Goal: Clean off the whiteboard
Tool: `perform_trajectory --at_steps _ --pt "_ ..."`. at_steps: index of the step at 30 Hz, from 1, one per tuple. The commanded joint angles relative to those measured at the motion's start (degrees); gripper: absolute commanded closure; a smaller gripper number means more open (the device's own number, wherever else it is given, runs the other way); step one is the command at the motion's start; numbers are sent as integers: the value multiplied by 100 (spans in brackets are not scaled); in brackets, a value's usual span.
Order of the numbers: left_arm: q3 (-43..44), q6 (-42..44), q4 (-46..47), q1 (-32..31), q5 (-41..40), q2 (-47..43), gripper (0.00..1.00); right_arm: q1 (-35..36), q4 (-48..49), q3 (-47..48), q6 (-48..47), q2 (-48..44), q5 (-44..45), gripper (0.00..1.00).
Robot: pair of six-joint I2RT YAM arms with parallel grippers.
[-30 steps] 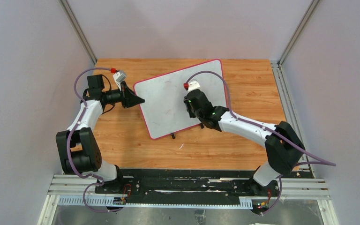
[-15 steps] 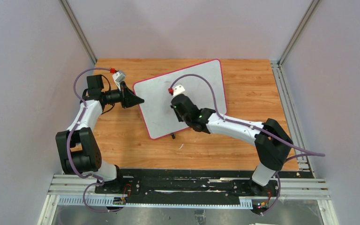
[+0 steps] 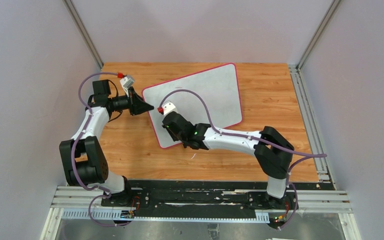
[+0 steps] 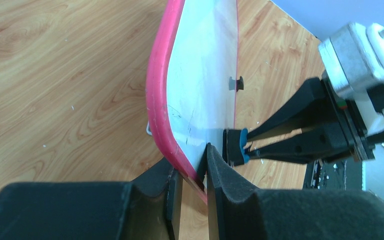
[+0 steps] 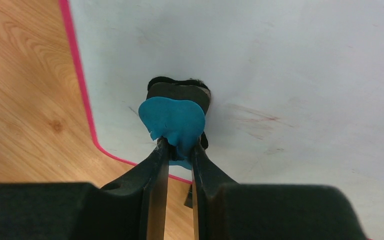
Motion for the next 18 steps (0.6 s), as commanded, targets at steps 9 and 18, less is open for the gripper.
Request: perform_trajectory --at_steps 9,18 --pt "-38 609 73 -24 -585 -2 100 -1391 -29 -1082 -317 -1231 321 99" --pt "-27 631 56 -17 -611 23 100 -2068 -121 -1802 -441 -2180 424 99"
